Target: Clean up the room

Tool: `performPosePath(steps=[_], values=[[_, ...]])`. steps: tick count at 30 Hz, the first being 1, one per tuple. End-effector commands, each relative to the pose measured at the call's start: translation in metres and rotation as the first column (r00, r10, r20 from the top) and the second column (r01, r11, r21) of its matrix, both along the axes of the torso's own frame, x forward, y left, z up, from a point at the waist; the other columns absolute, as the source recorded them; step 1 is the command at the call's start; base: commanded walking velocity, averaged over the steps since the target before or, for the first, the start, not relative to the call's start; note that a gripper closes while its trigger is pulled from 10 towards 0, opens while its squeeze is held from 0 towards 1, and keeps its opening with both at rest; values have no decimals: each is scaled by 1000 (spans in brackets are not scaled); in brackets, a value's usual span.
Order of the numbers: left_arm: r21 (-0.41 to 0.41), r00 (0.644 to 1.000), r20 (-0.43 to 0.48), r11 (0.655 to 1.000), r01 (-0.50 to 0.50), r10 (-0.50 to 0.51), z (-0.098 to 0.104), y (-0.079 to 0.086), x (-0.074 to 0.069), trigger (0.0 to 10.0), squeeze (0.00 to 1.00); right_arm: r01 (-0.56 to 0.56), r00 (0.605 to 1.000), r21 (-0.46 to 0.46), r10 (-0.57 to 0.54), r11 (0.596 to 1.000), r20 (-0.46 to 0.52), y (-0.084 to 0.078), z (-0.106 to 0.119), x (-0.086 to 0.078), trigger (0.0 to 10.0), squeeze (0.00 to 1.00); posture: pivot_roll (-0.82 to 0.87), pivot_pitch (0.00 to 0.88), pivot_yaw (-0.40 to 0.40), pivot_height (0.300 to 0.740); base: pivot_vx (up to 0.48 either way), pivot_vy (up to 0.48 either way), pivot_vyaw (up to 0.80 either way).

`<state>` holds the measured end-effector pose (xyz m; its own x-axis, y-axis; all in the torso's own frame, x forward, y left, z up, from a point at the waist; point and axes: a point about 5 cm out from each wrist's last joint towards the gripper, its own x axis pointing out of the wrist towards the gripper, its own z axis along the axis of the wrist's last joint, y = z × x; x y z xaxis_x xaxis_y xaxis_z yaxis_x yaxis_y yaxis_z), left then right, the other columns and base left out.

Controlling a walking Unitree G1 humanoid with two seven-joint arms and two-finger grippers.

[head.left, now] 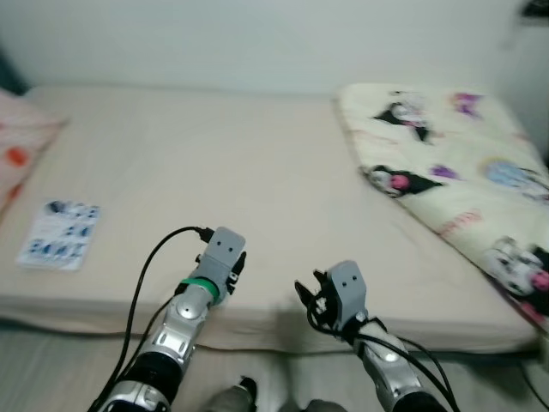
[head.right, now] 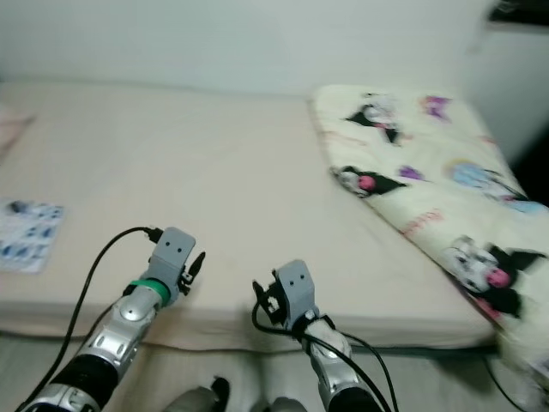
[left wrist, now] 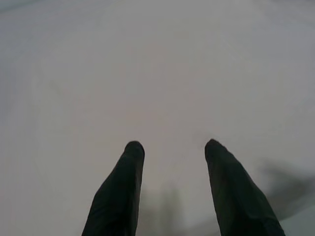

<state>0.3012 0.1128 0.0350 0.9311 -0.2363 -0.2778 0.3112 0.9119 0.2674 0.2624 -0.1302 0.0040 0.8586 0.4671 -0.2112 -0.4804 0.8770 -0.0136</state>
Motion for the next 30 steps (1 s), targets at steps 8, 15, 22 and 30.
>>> performPosePath(steps=[8,15,22,30], values=[[-20,1000,12,1000,23,-23,3,-5,1,10000,0,79,997,67,-77,995,-30,-5,-1,2,10000,0,-1,0,25,740,0,0,0],[-16,1000,7,1000,19,-19,2,-5,1,10000,0,83,996,67,-81,994,-33,-7,-2,1,10000,0,-1,0,24,740,0,0,0],[-10,1000,21,1000,24,-24,2,-5,0,10000,0,81,996,69,-78,994,-35,-6,-2,0,10000,0,-1,0,23,740,0,0,0],[-13,999,30,1000,25,-25,3,-5,0,10000,0,79,996,71,-77,994,-39,-7,-3,-2,10000,0,-3,0,22,740,0,-165,0]])
